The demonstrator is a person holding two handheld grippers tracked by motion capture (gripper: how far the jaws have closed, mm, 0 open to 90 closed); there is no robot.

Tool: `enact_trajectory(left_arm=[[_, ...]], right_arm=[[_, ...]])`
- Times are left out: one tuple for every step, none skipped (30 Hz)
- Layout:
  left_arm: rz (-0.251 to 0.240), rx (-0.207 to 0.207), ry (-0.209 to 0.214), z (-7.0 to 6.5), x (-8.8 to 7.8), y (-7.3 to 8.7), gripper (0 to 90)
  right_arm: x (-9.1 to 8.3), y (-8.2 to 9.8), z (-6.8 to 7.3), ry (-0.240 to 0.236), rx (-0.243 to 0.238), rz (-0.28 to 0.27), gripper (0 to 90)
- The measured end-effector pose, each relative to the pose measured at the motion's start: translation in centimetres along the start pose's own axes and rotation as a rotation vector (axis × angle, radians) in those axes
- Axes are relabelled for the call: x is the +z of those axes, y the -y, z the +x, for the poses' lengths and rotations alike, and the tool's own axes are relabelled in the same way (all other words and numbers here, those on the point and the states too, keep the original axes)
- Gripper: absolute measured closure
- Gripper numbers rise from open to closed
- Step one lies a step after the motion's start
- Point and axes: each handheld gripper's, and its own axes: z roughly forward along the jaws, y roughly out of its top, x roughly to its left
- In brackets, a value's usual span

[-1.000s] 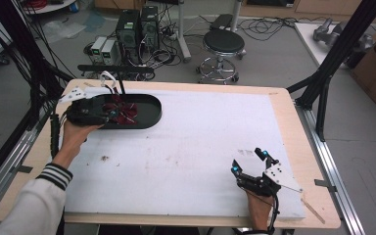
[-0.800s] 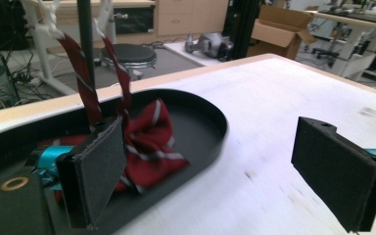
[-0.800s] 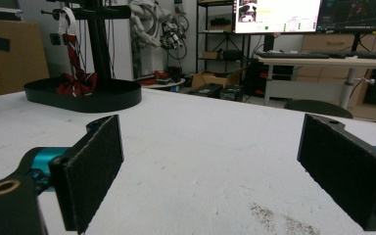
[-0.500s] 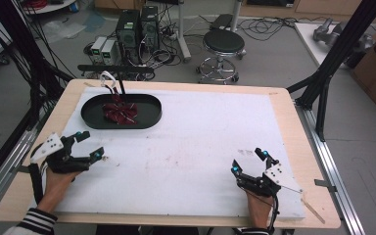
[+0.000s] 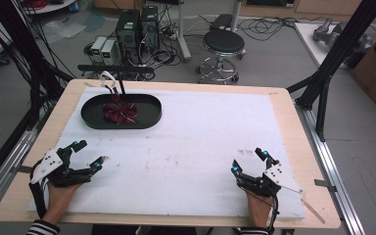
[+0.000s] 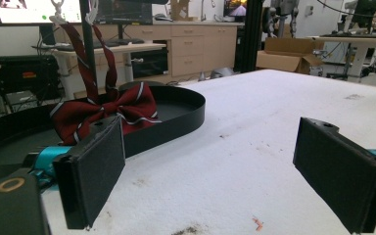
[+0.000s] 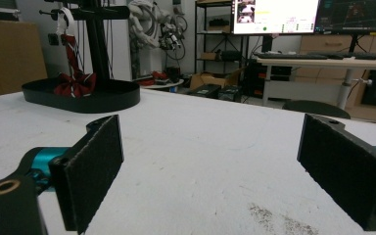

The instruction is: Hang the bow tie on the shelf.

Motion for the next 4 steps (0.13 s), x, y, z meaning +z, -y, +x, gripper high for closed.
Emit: enact_trajectory(left_arm=[[-0.002, -0.004, -0.003, 0.02, -0.02, 0.0, 12.4], [-0.002, -0.008, -0.003, 0.07, -0.05, 0.01, 12.4], [-0.006, -0.015, -0.005, 0.11, -0.05, 0.02, 12.4], [-0.006, -0.018, -0.004, 0.16, -0.08, 0.02, 12.4]], right_arm=[[0.0, 0.0, 0.0, 0.0, 0.0, 0.0, 8.9], [0.01, 0.01, 0.01, 0.0, 0.0, -0.001, 8.9], [0.0, 0.0, 0.0, 0.0, 0.0, 0.0, 8.9], [0.0, 0.0, 0.0, 0.001, 0.001, 0.0, 8.9]])
